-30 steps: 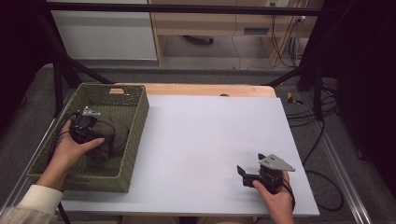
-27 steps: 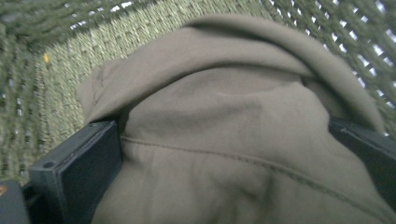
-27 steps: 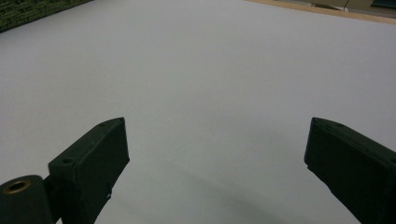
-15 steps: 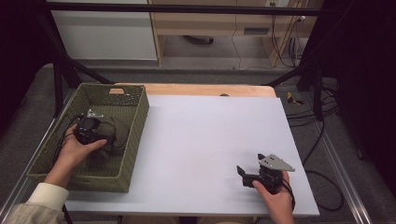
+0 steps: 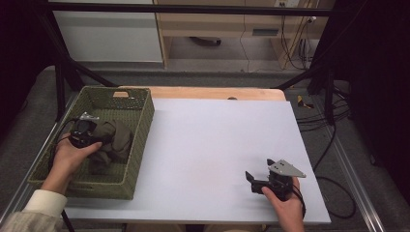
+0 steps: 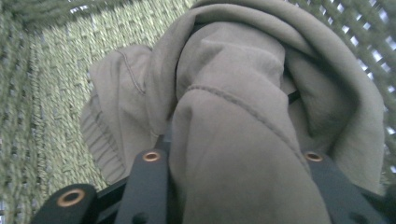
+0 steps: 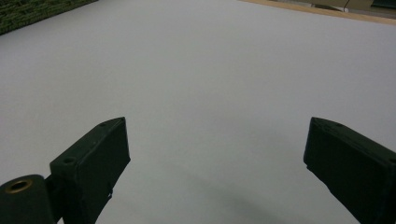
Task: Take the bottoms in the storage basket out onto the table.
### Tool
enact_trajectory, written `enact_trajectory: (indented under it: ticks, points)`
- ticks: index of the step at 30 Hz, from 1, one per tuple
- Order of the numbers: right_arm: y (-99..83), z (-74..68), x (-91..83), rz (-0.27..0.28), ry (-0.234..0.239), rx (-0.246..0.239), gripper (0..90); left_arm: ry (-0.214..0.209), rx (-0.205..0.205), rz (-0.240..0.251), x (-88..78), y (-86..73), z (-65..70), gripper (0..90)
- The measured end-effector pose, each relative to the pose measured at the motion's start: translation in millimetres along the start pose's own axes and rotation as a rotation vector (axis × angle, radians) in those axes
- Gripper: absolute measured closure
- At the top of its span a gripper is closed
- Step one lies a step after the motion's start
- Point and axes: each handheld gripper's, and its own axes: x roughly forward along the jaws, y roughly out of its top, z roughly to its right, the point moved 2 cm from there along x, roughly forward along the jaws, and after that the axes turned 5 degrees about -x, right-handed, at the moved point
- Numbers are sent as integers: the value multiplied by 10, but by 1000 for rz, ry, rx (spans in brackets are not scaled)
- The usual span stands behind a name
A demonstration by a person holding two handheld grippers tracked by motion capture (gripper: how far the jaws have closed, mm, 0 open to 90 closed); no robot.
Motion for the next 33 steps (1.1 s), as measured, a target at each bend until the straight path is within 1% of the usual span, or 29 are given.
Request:
enact_trajectory:
  ticks: [1, 4, 6, 8, 11, 21, 28, 30, 31, 33]
  points:
    - [1, 0, -1, 0, 0, 0, 71, -7, -9, 7, -30, 11, -16, 642]
    - [2, -3, 2, 1, 1, 2, 72, -31, -44, 67, -151, 51, -74, 656]
    - [1, -2, 6, -1, 2, 0, 72, -50, -63, 92, -219, 78, -95, 660]
    - [0, -5, 10, -3, 2, 3, 72, -49, -58, 105, -269, 107, -103, 662]
    - [1, -9, 10, -4, 3, 2, 72, -43, -62, 129, -318, 143, -113, 663]
    - [-2, -4, 10, -5, 3, -2, 71, -42, -69, 153, -342, 181, -115, 664]
    - [-3, -4, 12, -5, 4, -2, 69, -41, -70, 160, -351, 186, -109, 664]
    - [-2, -7, 13, -4, 5, -2, 68, -42, -76, 163, -354, 187, -110, 663]
    - [-1, -8, 13, -4, 5, -3, 68, -51, -88, 170, -363, 189, -114, 664]
    - [-1, -7, 15, -4, 5, -3, 65, -54, -91, 176, -368, 195, -108, 664]
